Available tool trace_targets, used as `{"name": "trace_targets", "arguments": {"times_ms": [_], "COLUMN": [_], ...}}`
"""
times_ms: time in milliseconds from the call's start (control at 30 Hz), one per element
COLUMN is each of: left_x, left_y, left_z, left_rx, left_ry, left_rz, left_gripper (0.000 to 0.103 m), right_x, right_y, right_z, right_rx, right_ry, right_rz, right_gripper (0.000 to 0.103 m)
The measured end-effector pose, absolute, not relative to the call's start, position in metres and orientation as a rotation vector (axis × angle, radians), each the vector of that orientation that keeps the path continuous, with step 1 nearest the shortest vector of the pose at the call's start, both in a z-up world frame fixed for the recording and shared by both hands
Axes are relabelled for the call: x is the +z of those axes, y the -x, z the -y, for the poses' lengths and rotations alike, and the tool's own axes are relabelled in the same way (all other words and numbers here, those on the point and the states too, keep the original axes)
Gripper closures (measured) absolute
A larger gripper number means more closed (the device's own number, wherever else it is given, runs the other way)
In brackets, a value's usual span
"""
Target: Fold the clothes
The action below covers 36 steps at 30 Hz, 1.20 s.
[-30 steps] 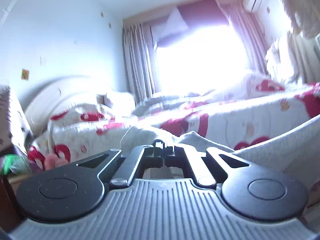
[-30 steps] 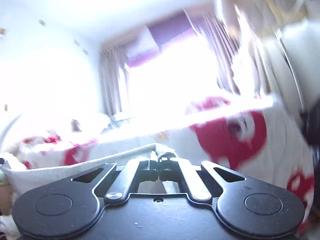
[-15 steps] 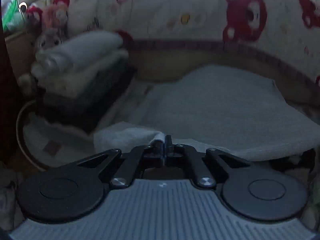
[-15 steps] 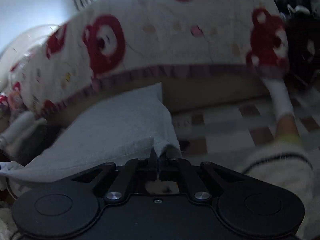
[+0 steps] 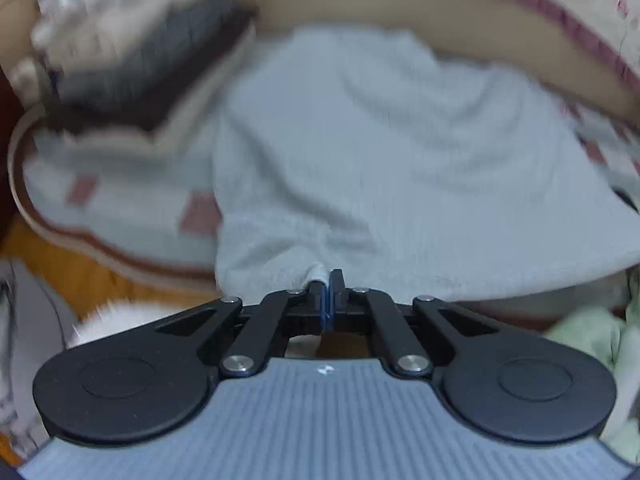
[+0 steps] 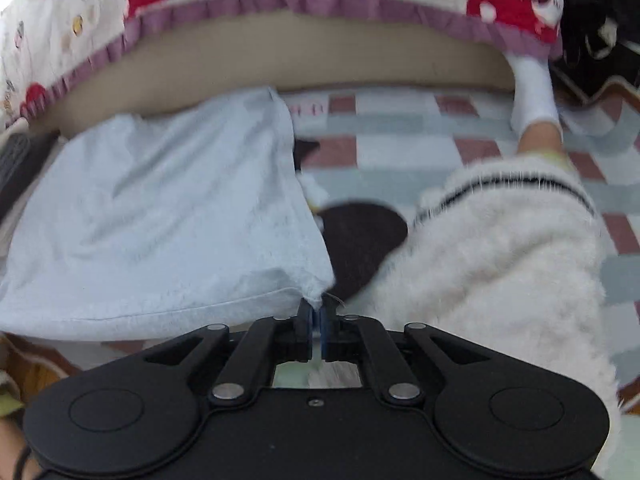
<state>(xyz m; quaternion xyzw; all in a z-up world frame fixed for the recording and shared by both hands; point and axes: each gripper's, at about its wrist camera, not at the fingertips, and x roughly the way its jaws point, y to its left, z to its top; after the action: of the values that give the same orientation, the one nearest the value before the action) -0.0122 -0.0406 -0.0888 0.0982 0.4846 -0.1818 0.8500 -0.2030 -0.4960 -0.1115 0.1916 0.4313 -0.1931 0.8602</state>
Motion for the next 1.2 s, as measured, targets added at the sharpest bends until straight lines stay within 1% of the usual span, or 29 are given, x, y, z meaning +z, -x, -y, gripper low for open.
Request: {"name": "trace_targets", "arguments": {"times_ms": [67, 133, 167, 200, 233, 267, 300, 333, 367, 467, 567, 633, 800, 967, 1067, 1133, 1167, 1200], "left_x": [-0.098, -0.097, -0.097, -0.097, -0.097, -0.096, -0.096, -0.096, -0.096, -0.095, -0.095, -0.108, -0.123, -0.146, -0.158, -0.157, -0.156, -0.156], "left_y": [0.015, 0.015, 0.014, 0.014, 0.014, 0.013, 0.013, 0.013, 0.012, 0.011, 0.010, -0.006, -0.019, -0.024, -0.015, -0.004, -0.001, -0.002], "left_z": [0.039, 0.055, 0.063, 0.071, 0.079, 0.087, 0.095, 0.104, 0.112, 0.136, 0.160, 0.181, 0.211, 0.198, 0.189, 0.190, 0.190, 0.189], "left_rx": [-0.395, -0.432, -0.451, -0.470, -0.489, -0.507, -0.526, -0.544, -0.563, -0.619, -0.674, -0.685, -0.713, -0.768, -0.627, -0.611, -0.626, -0.631], "left_ry": [-0.218, -0.241, -0.253, -0.264, -0.276, -0.287, -0.299, -0.310, -0.322, -0.356, -0.390, -0.404, -0.485, -0.401, -0.447, -0.511, -0.515, -0.505], "left_rz": [-1.086, -1.076, -1.070, -1.064, -1.058, -1.052, -1.046, -1.039, -1.033, -1.014, -0.993, -1.031, -1.022, -1.070, -1.054, -1.008, -0.996, -0.995], "left_gripper": [0.099, 0.098, 0.096, 0.094, 0.087, 0.077, 0.071, 0.061, 0.057, 0.057, 0.057, 0.057, 0.057, 0.057, 0.057, 0.056, 0.054, 0.052], "right_x": [-0.109, -0.103, -0.100, -0.097, -0.096, -0.094, -0.093, -0.094, -0.096, -0.110, -0.127, -0.133, -0.149, -0.164, -0.180, -0.181, -0.179, -0.177], "right_y": [0.214, 0.221, 0.224, 0.226, 0.226, 0.226, 0.225, 0.222, 0.217, 0.197, 0.179, 0.177, 0.177, 0.170, 0.164, 0.160, 0.158, 0.156], "right_z": [0.496, 0.496, 0.497, 0.498, 0.499, 0.500, 0.500, 0.499, 0.496, 0.485, 0.470, 0.462, 0.467, 0.484, 0.485, 0.479, 0.474, 0.469], "right_rx": [-0.440, -0.449, -0.432, -0.406, -0.377, -0.349, -0.322, -0.300, -0.276, -0.225, -0.215, -0.226, -0.265, -0.355, -0.440, -0.488, -0.506, -0.525], "right_ry": [-0.387, -0.382, -0.410, -0.446, -0.488, -0.529, -0.569, -0.606, -0.637, -0.755, -0.830, -0.851, -0.897, -0.922, -0.969, -0.902, -0.843, -0.783], "right_rz": [-0.929, -0.915, -0.900, -0.885, -0.872, -0.859, -0.849, -0.847, -0.849, -0.892, -0.967, -0.988, -1.042, -1.076, -1.045, -1.014, -0.998, -0.981], "right_gripper": [0.102, 0.097, 0.091, 0.088, 0.083, 0.068, 0.055, 0.054, 0.053, 0.044, 0.043, 0.043, 0.042, 0.039, 0.039, 0.038, 0.043, 0.074]}}
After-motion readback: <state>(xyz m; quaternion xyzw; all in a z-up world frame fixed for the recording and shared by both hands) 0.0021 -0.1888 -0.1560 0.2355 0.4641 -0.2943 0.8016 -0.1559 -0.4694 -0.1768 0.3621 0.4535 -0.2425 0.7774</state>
